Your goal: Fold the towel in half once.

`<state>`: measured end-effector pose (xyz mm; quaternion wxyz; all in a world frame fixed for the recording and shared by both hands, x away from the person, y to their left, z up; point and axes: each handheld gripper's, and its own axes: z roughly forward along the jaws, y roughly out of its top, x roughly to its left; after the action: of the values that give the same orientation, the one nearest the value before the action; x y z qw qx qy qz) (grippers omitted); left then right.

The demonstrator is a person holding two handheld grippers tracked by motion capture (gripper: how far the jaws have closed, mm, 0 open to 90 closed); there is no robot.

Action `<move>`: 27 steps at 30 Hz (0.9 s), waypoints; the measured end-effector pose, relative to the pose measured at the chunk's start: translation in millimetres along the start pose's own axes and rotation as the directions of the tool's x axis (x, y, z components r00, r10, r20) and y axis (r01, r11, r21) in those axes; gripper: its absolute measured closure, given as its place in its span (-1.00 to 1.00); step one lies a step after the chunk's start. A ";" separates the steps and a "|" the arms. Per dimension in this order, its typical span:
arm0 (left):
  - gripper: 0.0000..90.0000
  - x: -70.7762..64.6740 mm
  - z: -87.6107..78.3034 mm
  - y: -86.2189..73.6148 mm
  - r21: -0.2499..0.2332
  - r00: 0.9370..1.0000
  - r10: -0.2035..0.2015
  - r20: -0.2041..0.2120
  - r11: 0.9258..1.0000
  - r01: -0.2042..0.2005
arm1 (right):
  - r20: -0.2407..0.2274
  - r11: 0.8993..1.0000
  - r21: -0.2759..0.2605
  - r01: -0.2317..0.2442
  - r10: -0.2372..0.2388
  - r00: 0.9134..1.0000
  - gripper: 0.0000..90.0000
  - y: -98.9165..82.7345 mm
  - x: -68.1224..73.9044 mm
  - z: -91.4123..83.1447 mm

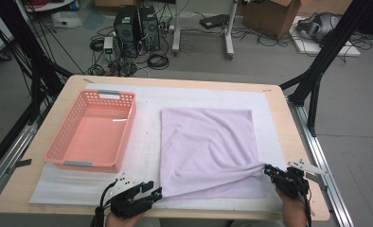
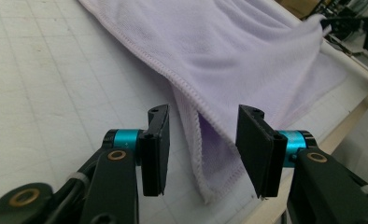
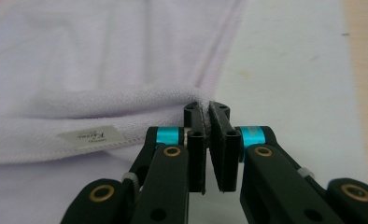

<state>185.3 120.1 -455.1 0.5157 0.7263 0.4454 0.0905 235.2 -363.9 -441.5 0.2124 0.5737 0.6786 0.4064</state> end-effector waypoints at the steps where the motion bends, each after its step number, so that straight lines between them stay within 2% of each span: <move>1: 0.23 -0.1 0.0 -0.5 0.006 1.000 0.010 -0.006 1.000 -0.010 | 0.014 1.000 0.013 -0.006 0.005 1.000 0.88 0.4 -2.6 2.3; 2: 0.23 0.0 0.0 -1.0 0.013 1.000 0.017 -0.007 1.000 -0.017 | 0.001 0.999 0.030 -0.028 0.028 1.000 0.78 -0.4 -5.3 3.9; 3: 0.23 0.2 0.0 -1.5 0.020 1.000 0.023 -0.012 1.000 -0.023 | -0.001 0.998 0.036 -0.043 0.043 0.999 0.60 -2.3 -7.0 3.8; 4: 0.23 0.7 -0.3 -1.9 0.028 0.999 0.031 -0.010 0.999 -0.031 | -0.007 0.998 0.036 -0.044 0.044 0.999 0.50 -5.2 -8.2 2.0; 6: 0.23 0.7 0.3 -2.6 0.043 0.999 0.035 -0.016 0.998 -0.034 | -0.038 0.999 0.032 -0.044 0.045 0.998 0.44 -12.6 -10.0 -5.6; 9: 0.24 -0.9 1.7 -4.7 0.066 0.999 0.035 -0.027 0.997 -0.034 | -0.055 0.999 0.022 -0.027 0.028 0.998 0.45 -23.4 -8.4 -24.0; 12: 0.29 -2.4 2.0 -4.6 0.075 0.999 0.037 -0.023 0.997 -0.036 | -0.105 0.999 0.043 0.011 -0.007 0.994 0.45 -31.3 -0.7 -39.2; 14: 0.35 -4.6 3.5 -5.3 0.076 0.999 0.042 -0.023 0.996 -0.040 | -0.162 0.997 0.066 0.028 -0.017 0.987 0.37 -36.5 8.1 -41.8; 16: 0.50 -6.9 4.2 -5.8 0.080 0.997 0.061 -0.050 0.995 -0.057 | -0.172 0.993 0.096 0.072 -0.055 0.983 0.33 -42.3 17.0 -37.1; 17: 0.67 -6.8 3.9 -5.8 0.088 0.996 0.063 -0.062 0.994 -0.057 | -0.150 0.991 0.089 0.101 -0.087 0.985 0.41 -43.9 21.4 -35.7; 18: 0.92 -5.4 3.1 -6.0 0.093 0.997 0.050 -0.057 0.995 -0.045 | -0.113 0.987 0.096 0.132 -0.121 0.986 0.58 -43.2 24.6 -35.7; 19: 0.94 -4.7 2.0 -6.4 0.090 0.998 0.026 -0.054 0.996 -0.021 | -0.086 0.981 0.106 0.164 -0.156 0.984 0.84 -42.2 26.2 -36.4; 20: 0.95 -4.5 -0.2 -6.3 0.097 0.999 0.018 -0.049 0.995 -0.013 | -0.099 0.978 0.119 0.169 -0.157 0.983 0.93 -41.0 26.1 -38.2; 23: 0.95 -5.0 -11.1 -5.9 0.079 1.000 -0.007 -0.019 0.997 0.008 | -0.114 0.976 0.138 0.167 -0.152 0.982 0.96 -42.3 26.0 -48.3; 27: 0.95 -7.2 -23.5 -9.1 0.077 0.999 -0.039 0.028 0.996 0.037 | -0.147 0.979 0.117 0.167 -0.150 0.978 0.96 -49.0 27.6 -72.6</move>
<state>162.2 131.1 -449.7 0.4954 0.7382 0.4548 0.0528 143.8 -360.6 -433.5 0.1594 0.5008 0.7601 0.3821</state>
